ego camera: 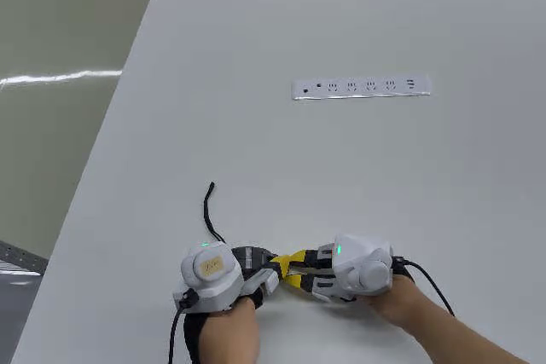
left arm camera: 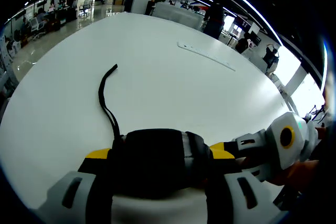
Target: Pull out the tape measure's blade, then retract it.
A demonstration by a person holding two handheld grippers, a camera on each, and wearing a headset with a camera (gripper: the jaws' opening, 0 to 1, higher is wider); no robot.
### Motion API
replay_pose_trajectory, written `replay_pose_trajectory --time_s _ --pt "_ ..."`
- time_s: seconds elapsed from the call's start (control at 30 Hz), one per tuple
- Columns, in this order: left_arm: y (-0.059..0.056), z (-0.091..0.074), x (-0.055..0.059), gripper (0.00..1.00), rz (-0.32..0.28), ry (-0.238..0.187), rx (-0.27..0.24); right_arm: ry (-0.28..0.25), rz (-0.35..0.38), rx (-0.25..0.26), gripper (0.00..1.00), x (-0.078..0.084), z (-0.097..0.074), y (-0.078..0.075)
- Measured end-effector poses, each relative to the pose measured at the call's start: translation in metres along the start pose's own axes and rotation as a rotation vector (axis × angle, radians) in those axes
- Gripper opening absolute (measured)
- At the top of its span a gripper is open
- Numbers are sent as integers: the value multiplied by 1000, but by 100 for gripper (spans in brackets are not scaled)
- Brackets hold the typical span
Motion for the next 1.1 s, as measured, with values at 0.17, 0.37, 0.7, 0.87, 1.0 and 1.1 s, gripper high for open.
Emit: replay_pose_trajectory --time_s 0.17,0.37,0.7,0.87,1.0,1.1 --pt "0 0 0 69 1 0 1 1 6 -1 12 0 0 0" --pt "0 0 0 69 1 -4 4 4 22 2 13 1 0 0" --pt "0 -1 0 70 13 -1 18 21 50 11 14 0 -1 1" --pt "0 -1 0 71 30 9 27 28 54 14 15 0 -1 1" --pt "1 -1 0 72 37 9 40 26 57 23 19 0 -2 0" --pt "1 0 0 72 45 14 45 30 56 20 21 1 -3 1"
Point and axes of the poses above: the centre of the closed fingertips' face, and the gripper's own axes: z roughly forward along the fingers, y roughly to its left, x roughly out of its underside, the point moved 5 cm from there along -z, roughly backward along the fingers, and after that the axes turned 15 degrees about x, right-handed, at the moved point
